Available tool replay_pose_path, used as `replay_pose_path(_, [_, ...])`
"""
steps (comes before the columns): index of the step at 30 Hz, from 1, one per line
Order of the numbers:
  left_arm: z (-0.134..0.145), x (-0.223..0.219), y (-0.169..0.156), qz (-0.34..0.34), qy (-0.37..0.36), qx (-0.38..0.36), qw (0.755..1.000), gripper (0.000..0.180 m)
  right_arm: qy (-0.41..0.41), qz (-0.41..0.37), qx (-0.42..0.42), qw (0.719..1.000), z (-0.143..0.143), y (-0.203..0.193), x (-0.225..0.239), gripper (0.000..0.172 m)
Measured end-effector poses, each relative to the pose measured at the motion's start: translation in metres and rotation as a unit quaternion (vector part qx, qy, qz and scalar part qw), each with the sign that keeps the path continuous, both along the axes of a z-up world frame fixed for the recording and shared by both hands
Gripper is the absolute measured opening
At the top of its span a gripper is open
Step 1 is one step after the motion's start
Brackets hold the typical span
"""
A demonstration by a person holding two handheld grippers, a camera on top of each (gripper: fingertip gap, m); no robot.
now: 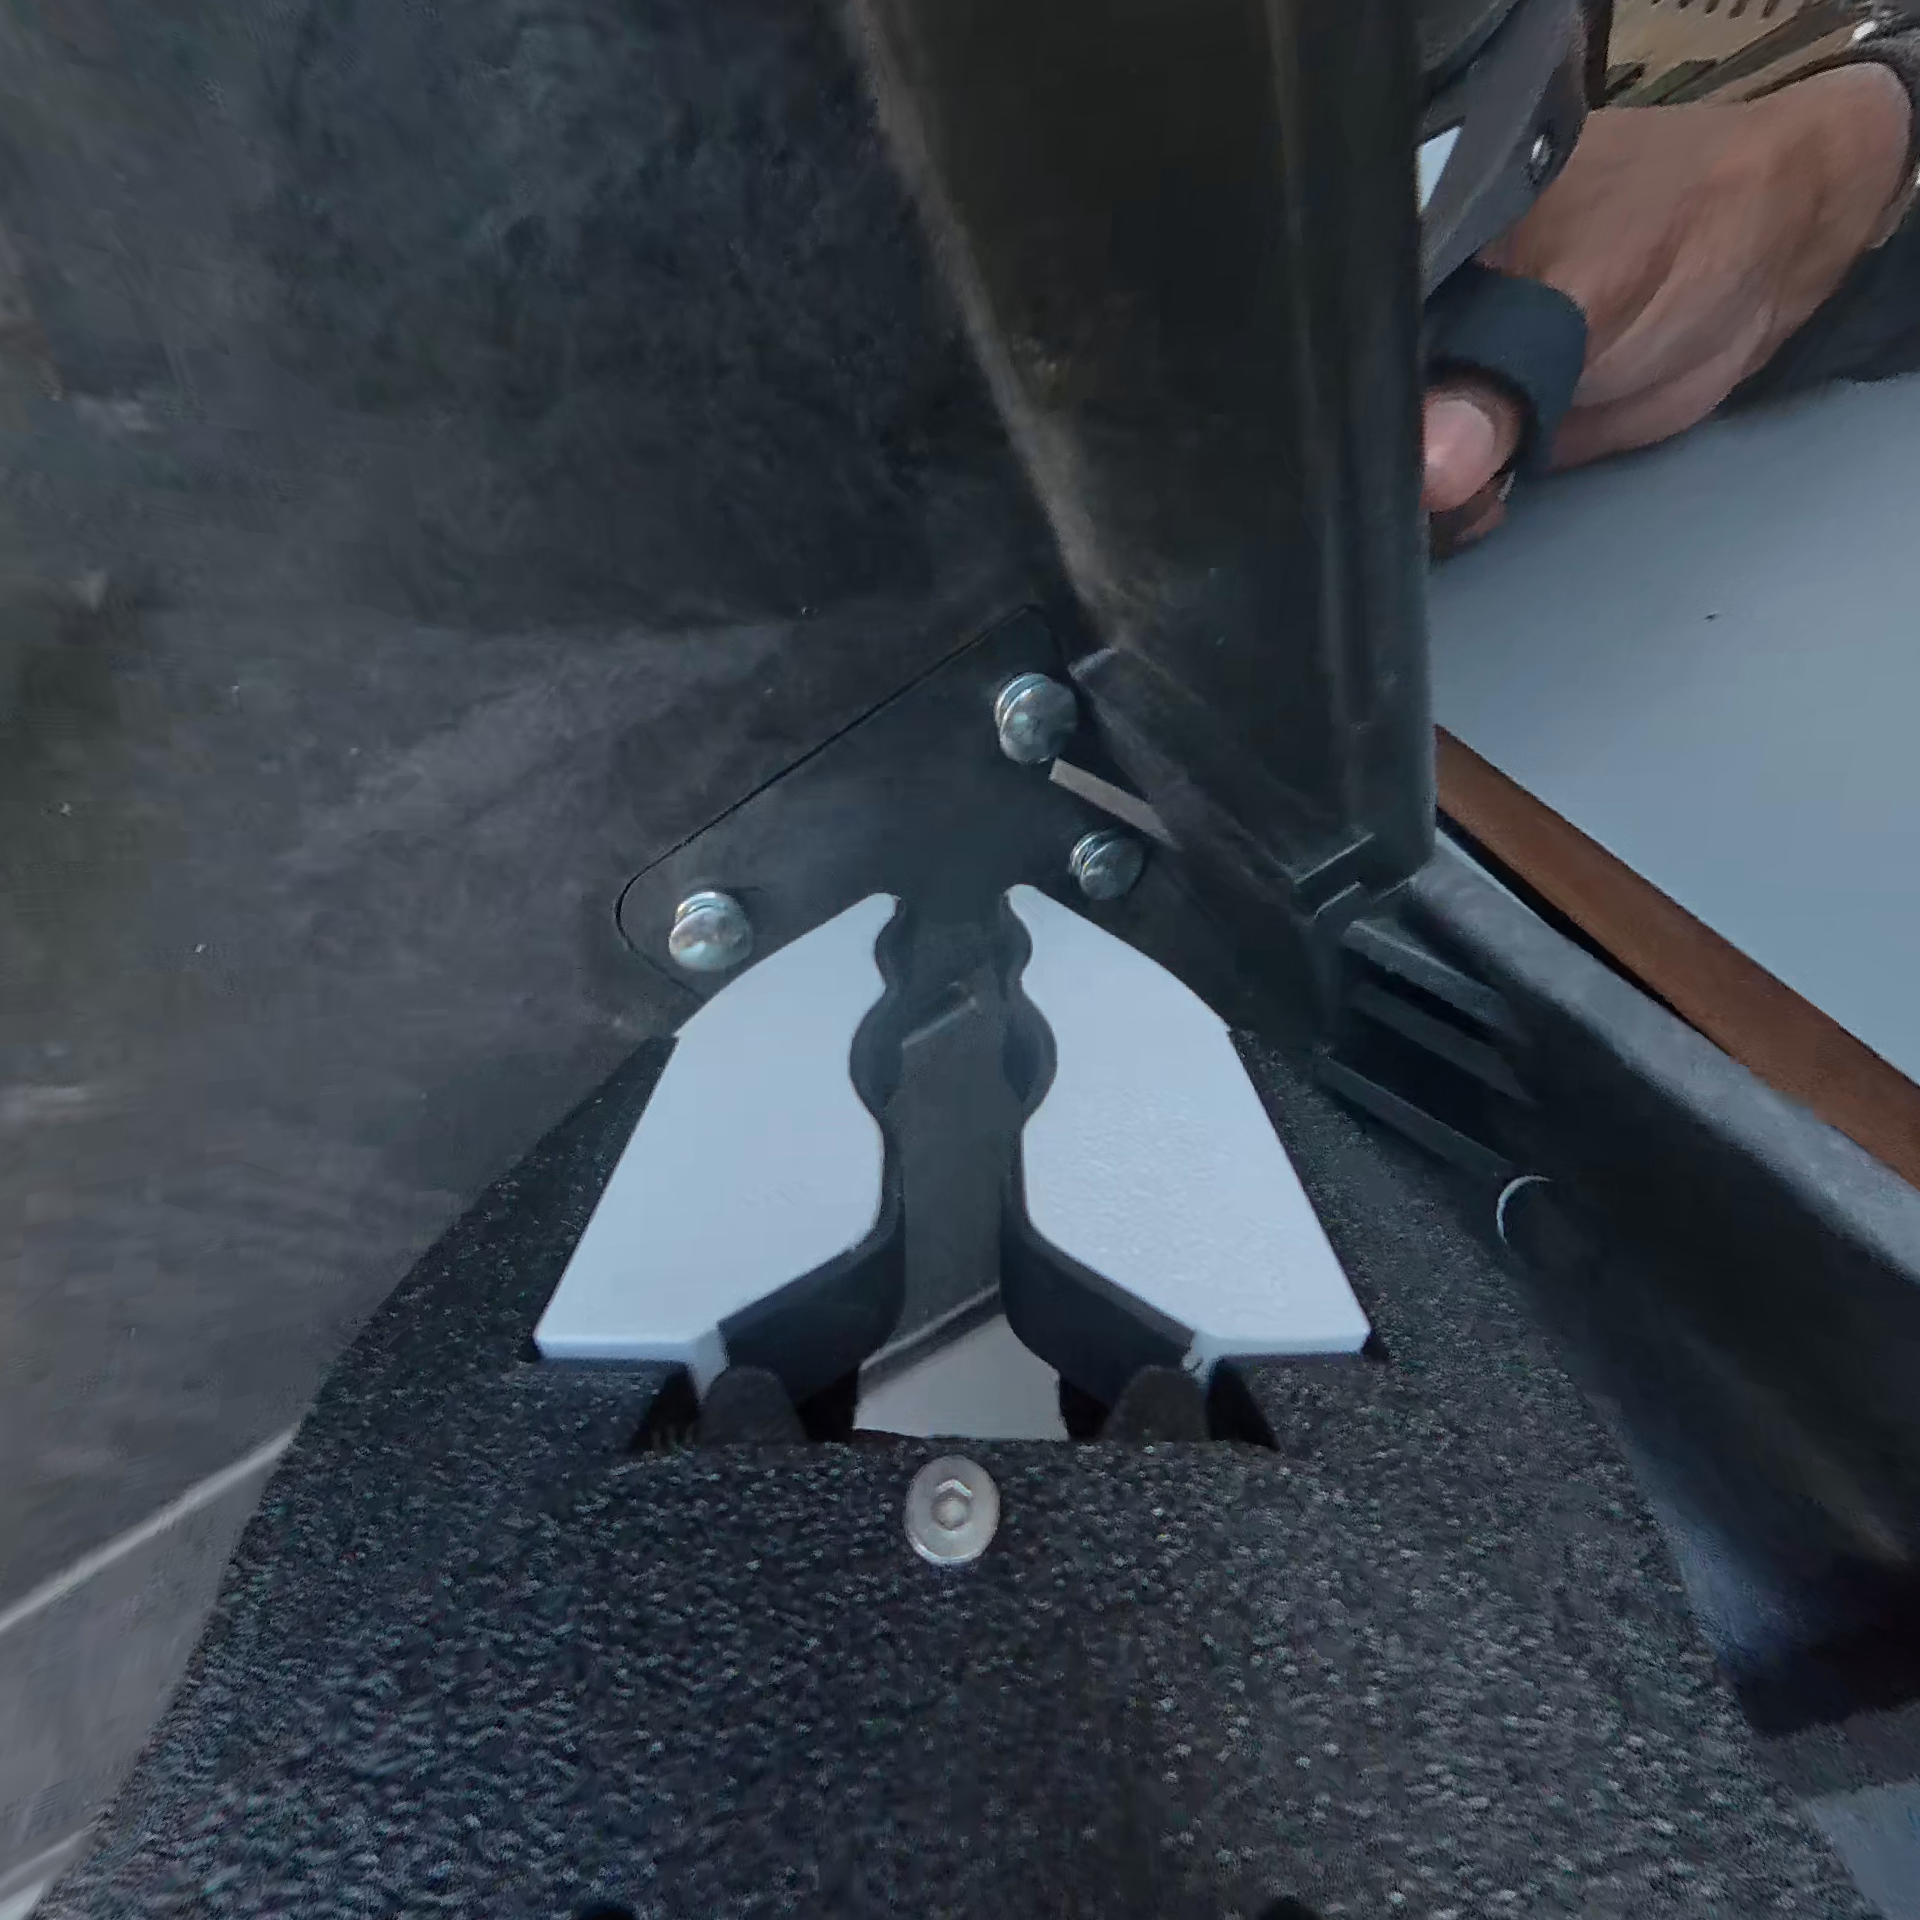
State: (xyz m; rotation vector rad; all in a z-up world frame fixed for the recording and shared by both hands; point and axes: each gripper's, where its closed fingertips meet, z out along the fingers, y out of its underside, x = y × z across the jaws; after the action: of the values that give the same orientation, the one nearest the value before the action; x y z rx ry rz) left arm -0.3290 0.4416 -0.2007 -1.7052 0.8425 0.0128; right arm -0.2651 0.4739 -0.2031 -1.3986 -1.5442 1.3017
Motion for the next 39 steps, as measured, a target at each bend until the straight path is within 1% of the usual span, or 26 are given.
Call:
replay_pose_path(6, [-0.013,-0.008,-0.005,0.035,-0.006,-0.065,0.997,0.016,0.033,-0.006,-0.001,0.999,0.009,0.003,0.005,0.026])
replay_pose_path(11, [-0.030,-0.001,-0.004,0.030,-0.036,-0.087,0.995,0.018,0.056,-0.015,0.017,0.998,0.014,0.003,0.008,0.024])
replay_pose_path(13, [-0.035,-0.005,-0.002,0.040,-0.029,-0.095,0.994,0.019,0.065,-0.015,0.027,0.997,0.016,0.002,0.010,0.024])
replay_pose_path(15, [-0.032,-0.006,-0.001,0.040,-0.042,-0.091,0.994,0.020,0.069,-0.017,0.038,0.997,0.016,0.001,0.010,0.024])
replay_pose_path(17, [-0.034,-0.009,0.000,0.045,-0.047,-0.102,0.993,0.020,0.067,-0.018,0.048,0.996,0.015,0.000,0.010,0.025])
replay_pose_path(22, [-0.039,-0.013,0.000,0.055,-0.027,-0.116,0.991,0.020,0.061,-0.017,0.062,0.996,0.013,-0.002,0.009,0.026])
replay_pose_path(30, [-0.044,-0.027,0.013,0.122,-0.016,-0.130,0.984,0.019,0.062,-0.019,0.067,0.996,0.013,-0.001,0.007,0.026])
replay_pose_path(35, [-0.036,-0.032,0.020,0.147,-0.036,-0.108,0.982,0.019,0.072,-0.013,0.058,0.996,0.015,-0.002,0.010,0.025])
replay_pose_path(39, [-0.024,-0.039,0.026,0.170,-0.027,-0.091,0.981,0.019,0.084,-0.008,0.040,0.996,0.019,0.000,0.012,0.023])
